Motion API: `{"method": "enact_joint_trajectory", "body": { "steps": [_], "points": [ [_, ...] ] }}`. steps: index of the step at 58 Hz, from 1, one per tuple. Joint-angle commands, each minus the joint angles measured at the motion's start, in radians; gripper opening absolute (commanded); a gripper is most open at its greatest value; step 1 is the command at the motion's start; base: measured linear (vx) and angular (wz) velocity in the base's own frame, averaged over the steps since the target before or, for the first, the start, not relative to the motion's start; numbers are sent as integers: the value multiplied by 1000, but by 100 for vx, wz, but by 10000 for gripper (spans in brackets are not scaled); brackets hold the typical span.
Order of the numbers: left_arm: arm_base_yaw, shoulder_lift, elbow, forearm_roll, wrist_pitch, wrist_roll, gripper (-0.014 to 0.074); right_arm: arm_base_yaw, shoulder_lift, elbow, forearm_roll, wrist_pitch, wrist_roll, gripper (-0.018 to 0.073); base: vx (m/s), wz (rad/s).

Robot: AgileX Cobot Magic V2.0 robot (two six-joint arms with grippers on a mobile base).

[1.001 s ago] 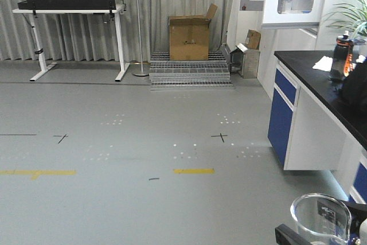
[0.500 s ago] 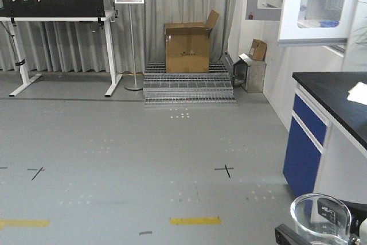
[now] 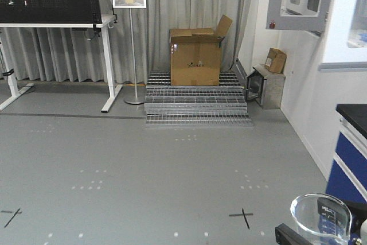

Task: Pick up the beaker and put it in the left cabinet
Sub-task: 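Drive the base to the open cabinet with the blue tray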

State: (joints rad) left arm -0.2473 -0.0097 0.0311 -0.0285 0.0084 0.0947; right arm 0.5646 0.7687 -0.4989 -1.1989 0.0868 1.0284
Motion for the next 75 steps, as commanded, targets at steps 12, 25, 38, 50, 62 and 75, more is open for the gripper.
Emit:
{"method": "enact_joint_trajectory", "body": {
  "steps": [12, 25, 38, 50, 62, 75],
  "points": [
    [-6, -18, 16, -8, -83, -3, 1, -4, -2, -33, -13, -22, -7, -4, 77, 0],
    [-6, -18, 16, -8, -83, -3, 1, -4, 3, -33, -13, -22, -7, -4, 77, -2],
    [-6, -18, 16, -8, -83, -3, 1, -4, 4, -33, -13, -22, -7, -4, 76, 3],
    [-6, -18, 16, -8, -83, -3, 1, -4, 4, -33, -13, -22, -7, -4, 76, 7],
    [-6, -18, 16, -8, -83, -3, 1, -4, 4, -33, -13, -22, -7, -4, 75, 4],
    [-6, -19, 16, -8, -83, -3, 1, -4, 4, -33, -13, -19, -7, -4, 71, -11]
  ]
}}
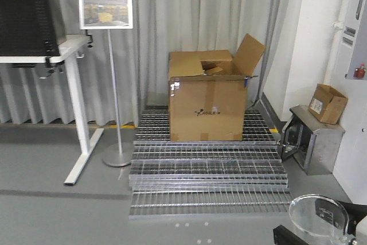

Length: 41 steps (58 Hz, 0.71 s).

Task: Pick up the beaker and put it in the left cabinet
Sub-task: 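Drive the base to the open cabinet with the blue tray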

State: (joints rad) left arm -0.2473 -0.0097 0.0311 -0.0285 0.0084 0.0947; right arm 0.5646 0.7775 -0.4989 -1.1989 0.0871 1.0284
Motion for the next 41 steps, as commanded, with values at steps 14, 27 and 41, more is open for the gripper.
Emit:
{"method": "enact_joint_trajectory", "body": {
  "steps": [14, 27, 41],
  "points": [
    [-6, -18, 16, -8, -83, -3, 1, -4, -5, -33, -13, -19, -7, -4, 67, -33],
    [-6, -18, 16, -8, -83, -3, 1, -4, -5, -33, -13, -19, -7, -4, 59, -45],
    [-6, -18, 16, -8, -83, -3, 1, -4, -5, -33, -13, -19, -7, -4, 53, -52]
  ]
}}
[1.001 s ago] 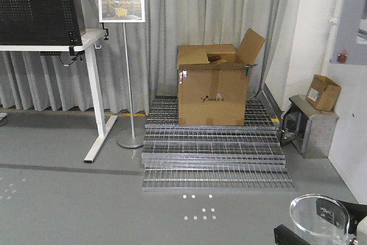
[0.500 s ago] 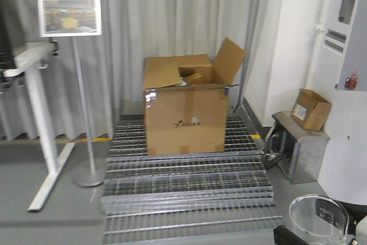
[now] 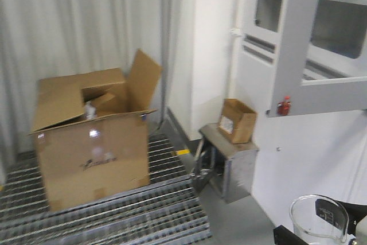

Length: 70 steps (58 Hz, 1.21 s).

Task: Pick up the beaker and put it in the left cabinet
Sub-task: 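Drive the base to the open cabinet with the blue tray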

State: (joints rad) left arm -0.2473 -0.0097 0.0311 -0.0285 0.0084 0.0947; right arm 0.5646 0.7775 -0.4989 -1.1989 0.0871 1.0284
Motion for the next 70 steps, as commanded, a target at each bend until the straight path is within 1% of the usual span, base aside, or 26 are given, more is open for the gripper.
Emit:
{"method": "enact_joint_trajectory", "body": {
  "steps": [1, 15, 35, 52, 70],
  "points": [
    [-6, -18, 16, -8, -83, -3, 1, -4, -5, -33, -13, -19, -7, -4, 51, -57],
    [-6, -18, 16, -8, -83, -3, 1, -4, -5, -33, -13, -22, -7, -4, 48, -63],
    [-6, -18, 16, -8, -83, -3, 1, -4, -5, -33, -13, -22, -7, -4, 41, -80],
    [-6, -18, 16, -8, -83, -3, 1, -4, -5, -33, -13, -22, -7, -4, 29, -70],
    [-6, -18, 16, -8, -83, -3, 1, -4, -5, -33, -13, -22, -7, -4, 22, -46]
  ]
}}
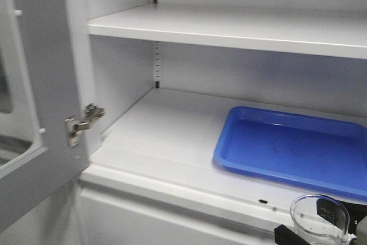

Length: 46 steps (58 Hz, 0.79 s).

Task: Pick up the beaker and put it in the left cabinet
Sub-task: 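Drive the base to the open cabinet with the blue tray, then extend the right gripper with the beaker over the blue tray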

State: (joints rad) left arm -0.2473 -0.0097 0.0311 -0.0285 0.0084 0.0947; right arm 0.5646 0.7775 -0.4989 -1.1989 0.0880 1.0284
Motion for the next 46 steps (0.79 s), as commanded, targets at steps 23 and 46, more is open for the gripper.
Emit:
{"method": "enact_joint_trajectory", "body": {
  "steps": [23, 46],
  "points": [
    [-6, -18, 16, -8, -83, -3, 1, -4, -5, -33, -13, -22, -7, -4, 18, -35],
    [-6, -18, 16, -8, -83, -3, 1, -4, -5, -33, -13, -22, -7, -4, 14, -30]
  ]
}}
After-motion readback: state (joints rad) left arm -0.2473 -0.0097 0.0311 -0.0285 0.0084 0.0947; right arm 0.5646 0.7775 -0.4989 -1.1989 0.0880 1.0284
